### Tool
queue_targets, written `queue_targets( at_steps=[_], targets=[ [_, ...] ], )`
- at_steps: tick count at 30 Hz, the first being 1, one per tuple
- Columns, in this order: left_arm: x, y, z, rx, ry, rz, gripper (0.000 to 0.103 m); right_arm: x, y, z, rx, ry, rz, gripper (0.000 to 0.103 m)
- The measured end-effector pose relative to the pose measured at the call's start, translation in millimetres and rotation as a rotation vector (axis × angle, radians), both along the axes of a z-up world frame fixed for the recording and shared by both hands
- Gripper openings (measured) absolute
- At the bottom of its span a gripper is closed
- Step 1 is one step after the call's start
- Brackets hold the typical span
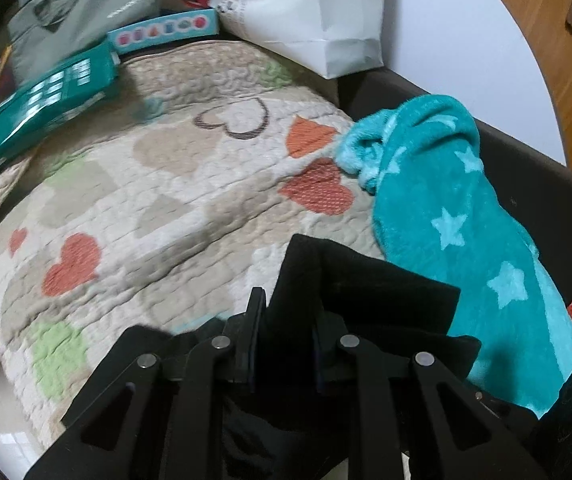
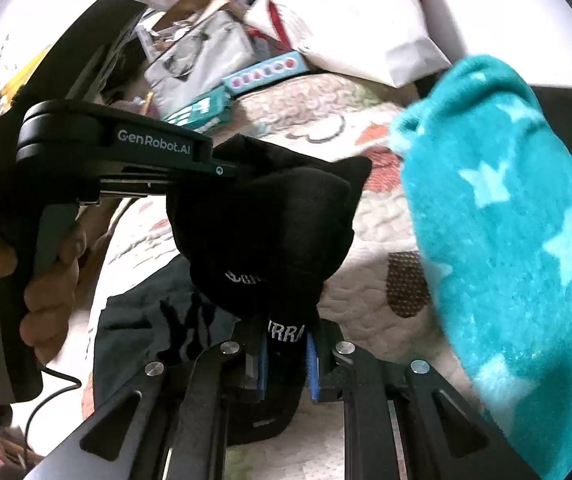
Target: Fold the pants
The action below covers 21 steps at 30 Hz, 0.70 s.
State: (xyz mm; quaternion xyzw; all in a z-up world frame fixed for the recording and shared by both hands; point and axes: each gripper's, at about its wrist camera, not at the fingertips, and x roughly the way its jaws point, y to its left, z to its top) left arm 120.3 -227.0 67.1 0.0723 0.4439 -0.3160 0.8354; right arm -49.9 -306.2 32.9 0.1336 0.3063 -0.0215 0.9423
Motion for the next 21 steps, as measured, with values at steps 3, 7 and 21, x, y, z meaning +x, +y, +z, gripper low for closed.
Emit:
queue_targets(
  at_steps=[3, 7, 21],
  targets=[
    [-4, 20, 0, -0.013, 0.001, 0.032, 0.019, -2, 15, 4, -0.024, -0.011, 0.042, 0.016],
    [-9, 46, 0, -0.053, 0.011, 0.078, 0.019, -7, 41, 10, -0.081, -0.023, 0.107, 0.016],
    [-14, 144, -26, -0.181, 0.071, 0.242, 0.019, 3, 124, 6, -0.258, -0.009, 0.289, 0.016]
  ],
)
